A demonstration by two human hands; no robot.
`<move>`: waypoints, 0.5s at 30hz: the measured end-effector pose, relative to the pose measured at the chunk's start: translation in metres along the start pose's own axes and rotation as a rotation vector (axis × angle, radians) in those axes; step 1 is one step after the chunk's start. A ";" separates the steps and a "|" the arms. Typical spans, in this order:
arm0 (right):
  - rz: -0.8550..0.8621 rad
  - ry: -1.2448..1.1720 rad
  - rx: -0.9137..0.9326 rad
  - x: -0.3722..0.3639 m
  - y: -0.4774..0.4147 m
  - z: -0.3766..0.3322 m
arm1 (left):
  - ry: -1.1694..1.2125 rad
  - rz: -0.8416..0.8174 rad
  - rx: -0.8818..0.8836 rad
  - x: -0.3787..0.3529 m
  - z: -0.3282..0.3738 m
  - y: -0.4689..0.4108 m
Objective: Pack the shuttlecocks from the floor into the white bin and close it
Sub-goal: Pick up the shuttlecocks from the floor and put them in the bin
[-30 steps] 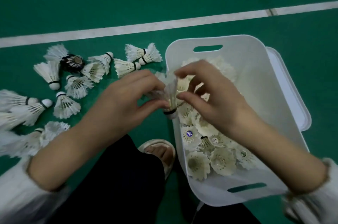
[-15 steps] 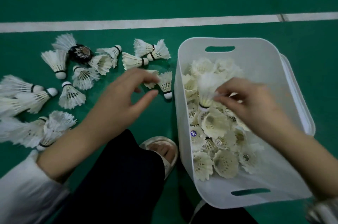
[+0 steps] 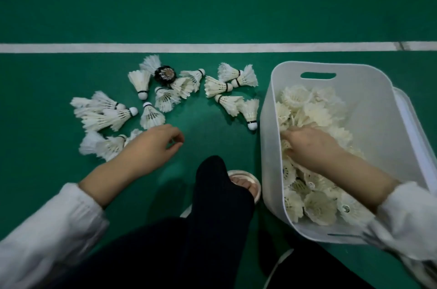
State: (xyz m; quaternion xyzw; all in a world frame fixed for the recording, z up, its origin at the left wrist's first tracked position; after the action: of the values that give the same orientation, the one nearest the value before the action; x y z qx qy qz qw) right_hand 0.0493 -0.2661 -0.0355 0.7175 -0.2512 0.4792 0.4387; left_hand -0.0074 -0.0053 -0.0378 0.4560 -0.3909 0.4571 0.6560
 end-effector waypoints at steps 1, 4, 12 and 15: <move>0.023 0.015 0.006 0.015 0.003 -0.007 | -0.003 0.006 0.022 0.006 -0.007 0.007; 0.163 0.048 0.070 0.073 0.011 -0.044 | -0.036 0.020 0.069 0.024 -0.023 0.028; 0.177 0.191 0.382 0.133 0.016 -0.178 | -0.075 0.082 0.219 0.060 -0.081 0.049; 0.146 0.161 0.442 0.115 -0.008 -0.202 | -0.066 0.028 0.275 0.040 -0.108 0.045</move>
State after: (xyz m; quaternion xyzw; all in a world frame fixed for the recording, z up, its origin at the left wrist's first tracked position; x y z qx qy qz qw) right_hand 0.0088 -0.0798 0.0976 0.7356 -0.1557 0.6085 0.2537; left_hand -0.0287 0.1148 -0.0200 0.5509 -0.3522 0.5001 0.5678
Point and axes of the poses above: each hand's wrist, its own y-axis away from the middle knuckle, its own x-axis out of the back of the hand, z = x × y, the point moved 8 cm from there along -y, towards the middle knuckle, and after that the axes turned 9 degrees about -y, right-handed, at the moved point
